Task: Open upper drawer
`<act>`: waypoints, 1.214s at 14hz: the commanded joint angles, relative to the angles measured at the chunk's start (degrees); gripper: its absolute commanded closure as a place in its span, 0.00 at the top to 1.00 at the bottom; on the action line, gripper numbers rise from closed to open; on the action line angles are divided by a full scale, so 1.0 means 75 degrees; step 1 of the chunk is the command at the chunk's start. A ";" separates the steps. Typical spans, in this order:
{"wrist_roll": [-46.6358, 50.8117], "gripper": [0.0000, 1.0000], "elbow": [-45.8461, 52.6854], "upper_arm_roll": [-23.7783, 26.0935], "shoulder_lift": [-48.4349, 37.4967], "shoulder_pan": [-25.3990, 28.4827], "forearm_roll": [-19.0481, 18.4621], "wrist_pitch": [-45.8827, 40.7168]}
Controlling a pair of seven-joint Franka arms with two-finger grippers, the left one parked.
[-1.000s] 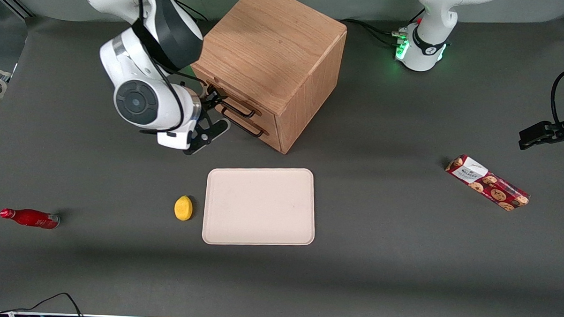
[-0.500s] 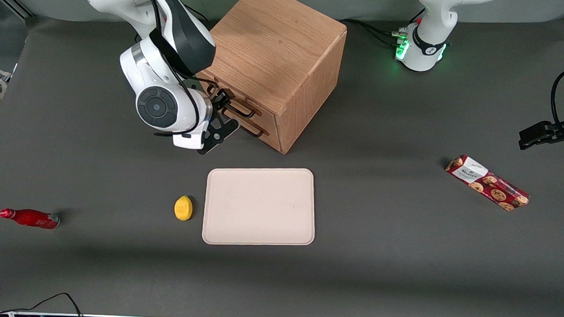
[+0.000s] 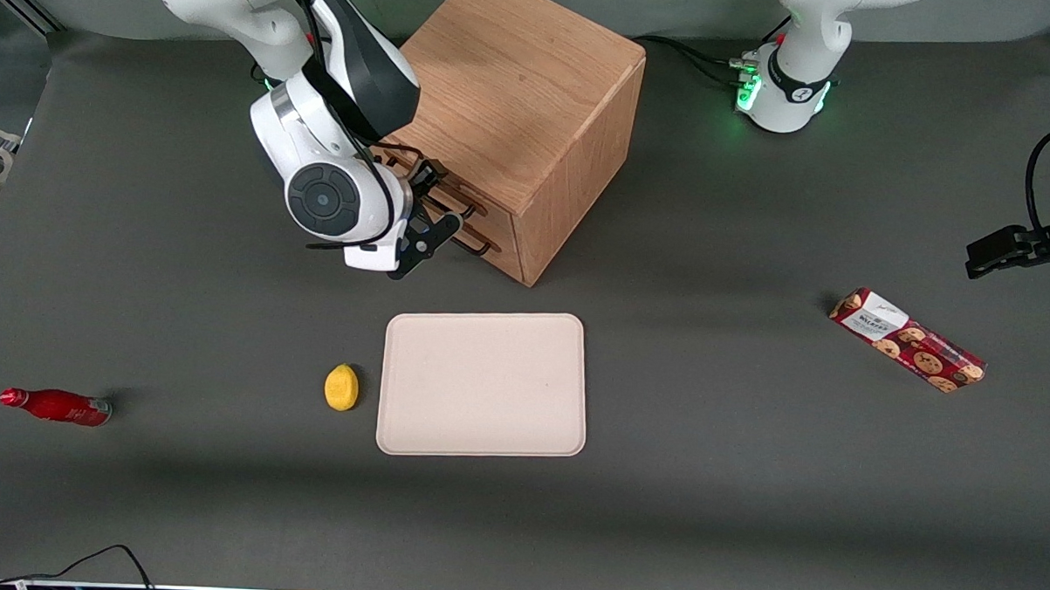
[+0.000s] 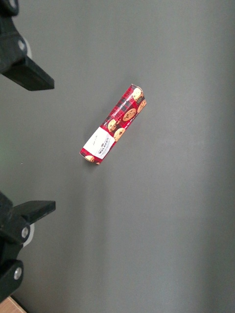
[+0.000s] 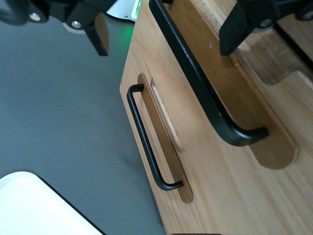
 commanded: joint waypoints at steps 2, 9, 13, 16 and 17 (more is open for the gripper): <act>-0.0212 1.00 -0.0361 -0.0015 -0.0122 0.0008 0.0155 0.0302; -0.0528 1.00 -0.0549 -0.0015 -0.0076 -0.0039 0.0074 0.0584; -0.0529 1.00 -0.0549 -0.0015 -0.0064 -0.0074 0.0015 0.0596; -0.0529 1.00 -0.0537 -0.0015 -0.0017 -0.0180 -0.0137 0.0713; -0.0540 1.00 -0.0525 -0.0015 -0.0005 -0.0203 -0.0149 0.0713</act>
